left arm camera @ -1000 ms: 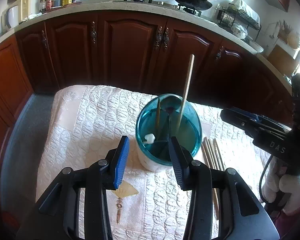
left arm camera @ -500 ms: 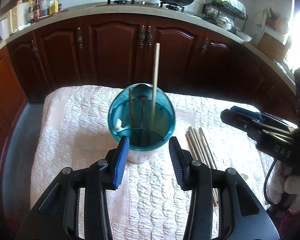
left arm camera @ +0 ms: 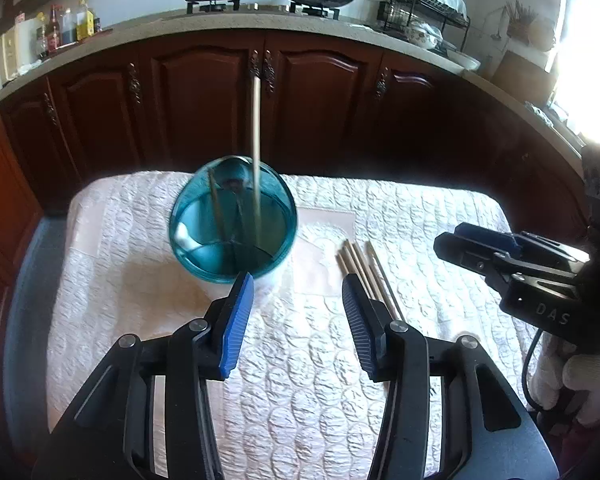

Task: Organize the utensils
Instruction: 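Withdraw both grippers from the cup toward the chopstick bundle, then lower both grippers over the chopstick bundle and close on single chopsticks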

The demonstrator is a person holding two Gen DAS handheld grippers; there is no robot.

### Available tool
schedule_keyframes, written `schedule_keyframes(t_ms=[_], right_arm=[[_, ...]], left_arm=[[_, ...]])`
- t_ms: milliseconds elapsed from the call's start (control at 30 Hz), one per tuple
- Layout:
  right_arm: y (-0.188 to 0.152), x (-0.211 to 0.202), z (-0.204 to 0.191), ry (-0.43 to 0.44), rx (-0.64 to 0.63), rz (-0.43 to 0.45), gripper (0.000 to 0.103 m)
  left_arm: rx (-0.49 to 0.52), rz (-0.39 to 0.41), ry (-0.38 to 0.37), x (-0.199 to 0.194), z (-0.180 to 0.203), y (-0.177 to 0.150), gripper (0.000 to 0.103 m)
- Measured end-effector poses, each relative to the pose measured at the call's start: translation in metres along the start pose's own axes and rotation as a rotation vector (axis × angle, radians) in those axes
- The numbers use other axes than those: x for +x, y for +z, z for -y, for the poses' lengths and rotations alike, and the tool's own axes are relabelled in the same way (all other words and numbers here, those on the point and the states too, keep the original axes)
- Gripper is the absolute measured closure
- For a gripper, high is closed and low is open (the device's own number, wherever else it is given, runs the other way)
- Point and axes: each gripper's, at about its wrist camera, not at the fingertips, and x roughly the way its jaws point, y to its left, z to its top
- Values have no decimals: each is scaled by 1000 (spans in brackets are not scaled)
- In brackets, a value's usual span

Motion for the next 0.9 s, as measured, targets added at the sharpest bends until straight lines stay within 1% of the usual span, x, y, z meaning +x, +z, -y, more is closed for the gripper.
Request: schedule_keyframes(t_ms=[100,200,433,533,667,767,900], right_arm=[[-8,4,12,-10,21,-20,64],[-20,16,27,-27,45,-59,64],[-51,70,61,-60,120,-207,64],[-62,89,72,-64,148,-255,64],[-67,106,79,-76,180,-270,64],[-63,117,90,-54,227,-268,64],[-56,134,100,-33,252,-285,77]], left_arm=[[-2,-19,-22,6,3,-4,56],[-2,-46,-38,14,5,-10,56],[2,-103,-44,34,8,-21,56],[3,-125,-44,42,8,-24,56],[3,-154,-47,56,10,-26,56],[3,-172,-53,65,13,-28,56],[11,-196,-62,79,22,-30,56]])
